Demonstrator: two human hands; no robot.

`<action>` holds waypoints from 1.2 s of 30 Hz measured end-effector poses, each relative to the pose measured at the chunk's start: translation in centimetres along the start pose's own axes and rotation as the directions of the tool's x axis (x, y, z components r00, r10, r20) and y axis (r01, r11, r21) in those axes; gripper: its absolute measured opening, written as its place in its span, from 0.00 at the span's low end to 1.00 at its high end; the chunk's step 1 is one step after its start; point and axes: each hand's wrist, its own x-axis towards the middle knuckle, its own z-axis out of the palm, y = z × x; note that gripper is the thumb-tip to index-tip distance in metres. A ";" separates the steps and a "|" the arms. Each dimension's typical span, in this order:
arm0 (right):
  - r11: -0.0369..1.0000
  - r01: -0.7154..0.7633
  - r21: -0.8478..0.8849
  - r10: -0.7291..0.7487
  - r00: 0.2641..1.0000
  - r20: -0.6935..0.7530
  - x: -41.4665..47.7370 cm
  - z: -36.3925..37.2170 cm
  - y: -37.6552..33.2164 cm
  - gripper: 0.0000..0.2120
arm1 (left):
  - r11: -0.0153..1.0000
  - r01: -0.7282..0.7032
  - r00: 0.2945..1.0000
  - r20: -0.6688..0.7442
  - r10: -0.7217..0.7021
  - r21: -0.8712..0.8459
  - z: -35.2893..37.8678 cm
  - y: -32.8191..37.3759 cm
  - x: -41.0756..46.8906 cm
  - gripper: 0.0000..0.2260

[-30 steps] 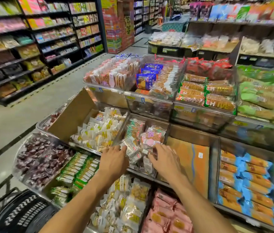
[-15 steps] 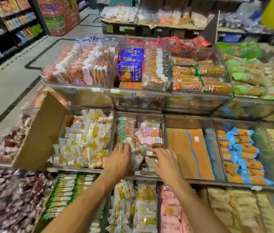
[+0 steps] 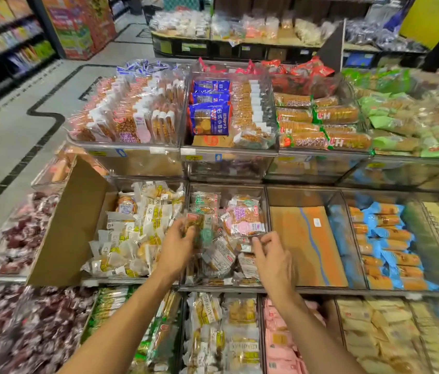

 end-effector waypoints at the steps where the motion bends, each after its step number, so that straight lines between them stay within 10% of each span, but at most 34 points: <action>1: 0.998 -0.041 -0.051 0.043 0.998 0.045 0.0 -0.2 -0.3 0.15 | 0.983 0.080 0.997 0.031 -0.076 -0.163 0.0 0.4 -0.4 0.07; 4: 0.992 -0.071 -0.108 0.085 0.987 0.137 0.1 -0.1 -0.7 0.16 | 0.940 0.178 0.983 0.102 -0.155 -0.289 0.6 0.3 -1.1 0.13; 14: 0.853 -0.146 0.501 0.077 0.985 0.156 -0.4 -1.0 -0.9 0.03 | 0.899 0.373 0.927 0.139 -0.349 -0.231 2.3 -0.2 -1.4 0.14; 17: 0.787 -0.125 0.605 -0.033 0.969 0.244 -0.1 -0.7 -0.3 0.12 | 0.883 0.400 0.914 0.179 -0.364 -0.246 2.3 -0.3 -1.9 0.19; 26: 0.850 -0.131 0.511 -0.082 0.924 0.374 0.1 0.6 -0.7 0.13 | 0.919 0.361 0.918 0.235 -0.320 -0.160 1.9 -1.5 -3.1 0.42; 36: 0.687 -0.268 0.675 -0.079 0.897 0.436 0.5 0.8 -2.3 0.09 | 0.946 0.249 0.962 0.170 -0.216 -0.206 0.5 -1.9 -3.1 0.42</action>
